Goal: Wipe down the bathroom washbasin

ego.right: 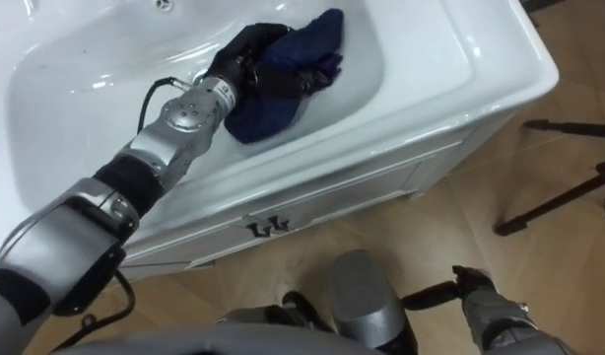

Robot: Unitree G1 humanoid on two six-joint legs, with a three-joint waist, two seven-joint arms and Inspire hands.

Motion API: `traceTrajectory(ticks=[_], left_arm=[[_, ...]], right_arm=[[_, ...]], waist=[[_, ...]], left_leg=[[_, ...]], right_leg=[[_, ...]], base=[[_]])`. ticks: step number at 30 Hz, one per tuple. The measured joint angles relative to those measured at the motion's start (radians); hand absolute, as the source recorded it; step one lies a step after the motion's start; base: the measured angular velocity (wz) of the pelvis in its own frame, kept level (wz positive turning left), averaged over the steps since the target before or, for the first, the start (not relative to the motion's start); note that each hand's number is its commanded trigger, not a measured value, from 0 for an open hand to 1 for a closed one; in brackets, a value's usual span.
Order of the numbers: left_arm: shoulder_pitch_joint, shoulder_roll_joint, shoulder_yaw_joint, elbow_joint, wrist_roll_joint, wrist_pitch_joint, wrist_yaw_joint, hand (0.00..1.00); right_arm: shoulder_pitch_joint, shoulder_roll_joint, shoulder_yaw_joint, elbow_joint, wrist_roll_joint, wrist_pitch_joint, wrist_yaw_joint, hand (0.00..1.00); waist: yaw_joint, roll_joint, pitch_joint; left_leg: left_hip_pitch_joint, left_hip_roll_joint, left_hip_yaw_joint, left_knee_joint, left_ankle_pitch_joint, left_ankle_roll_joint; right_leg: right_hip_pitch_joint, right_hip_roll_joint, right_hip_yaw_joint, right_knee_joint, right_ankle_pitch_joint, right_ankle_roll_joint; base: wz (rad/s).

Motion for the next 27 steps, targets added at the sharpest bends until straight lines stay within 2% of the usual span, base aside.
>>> traceTrajectory(ticks=[3,5,9,13,16,17,18,21,24,27], left_arm=[[0.029,-0.012,0.015,0.001,0.025,0.001,0.000,1.00],[0.060,-0.018,0.038,-0.003,0.119,-0.021,0.001,1.00],[0.085,-0.017,0.068,0.008,0.250,-0.043,0.003,1.00],[0.135,-0.012,0.100,0.039,0.423,-0.052,0.028,1.00],[0.174,0.006,0.134,0.067,0.525,-0.059,0.048,1.00],[0.185,0.015,0.143,0.083,0.545,-0.059,0.056,1.00],[0.192,0.019,0.151,0.089,0.557,-0.059,0.059,1.00],[0.215,0.052,0.199,0.121,0.638,-0.059,0.080,1.00],[0.256,0.112,0.231,0.128,0.748,-0.059,0.125,1.00],[0.289,0.143,0.267,0.127,0.863,-0.059,0.185,1.00]], right_arm=[[0.004,0.001,-0.003,-0.001,-0.004,0.000,-0.006,0.00],[0.013,0.001,-0.003,-0.004,-0.007,-0.001,-0.007,0.00],[0.022,0.005,-0.028,0.001,-0.008,0.000,-0.005,0.00],[0.052,0.008,-0.049,0.006,-0.003,0.002,-0.005,0.00],[0.056,0.002,-0.080,0.013,-0.007,0.021,-0.005,0.00],[0.068,0.003,-0.089,0.012,-0.016,0.022,-0.005,0.00],[0.074,0.004,-0.097,0.012,-0.021,0.022,-0.006,0.00],[0.089,0.003,-0.134,0.015,-0.034,0.027,-0.006,0.00],[0.114,0.001,-0.166,0.013,-0.047,0.039,-0.006,0.00],[0.126,0.001,-0.183,0.010,-0.049,0.045,-0.006,0.00]], waist=[[0.006,-0.001,0.0000],[0.009,-0.010,0.0050],[0.011,-0.017,0.0055],[0.024,-0.044,-0.0147],[0.033,-0.057,-0.0226],[0.042,-0.061,-0.0304],[0.047,-0.060,-0.0345],[0.071,-0.061,-0.0360],[0.083,-0.061,-0.0368],[0.124,-0.058,-0.0395]], left_leg=[[0.036,-0.001,0.008,-0.019,0.002,-0.001],[0.051,-0.002,0.012,-0.031,0.002,-0.003],[0.056,-0.007,0.005,-0.029,0.004,-0.005],[0.098,-0.007,0.005,-0.047,0.008,-0.011],[0.118,-0.007,0.001,-0.049,0.008,-0.011],[0.123,-0.006,-0.001,-0.049,0.008,-0.011],[0.124,-0.004,-0.001,-0.050,0.008,-0.011],[0.137,-0.002,-0.006,-0.053,0.008,-0.011],[0.158,-0.001,-0.018,-0.064,0.010,-0.016],[0.175,-0.007,-0.018,-0.089,0.017,-0.022]], right_leg=[[0.030,0.000,0.000,-0.011,0.000,0.001],[0.039,-0.002,0.001,-0.011,0.000,0.001],[0.046,0.001,-0.002,-0.021,0.000,0.001],[0.089,0.005,-0.006,-0.041,0.001,0.000],[0.111,0.006,-0.006,-0.049,0.001,0.000],[0.118,0.008,-0.005,-0.053,0.002,-0.001],[0.120,0.010,-0.006,-0.057,0.004,-0.001],[0.140,0.012,-0.010,-0.069,0.007,-0.002],[0.169,0.011,-0.023,-0.081,0.006,-0.003],[0.176,0.015,-0.019,-0.090,0.007,-0.004]], base=[[-0.08],[-0.02],[0.00],[-0.01],[-0.01],[-0.04],[0.00],[0.04],[0.13],[-0.08]])
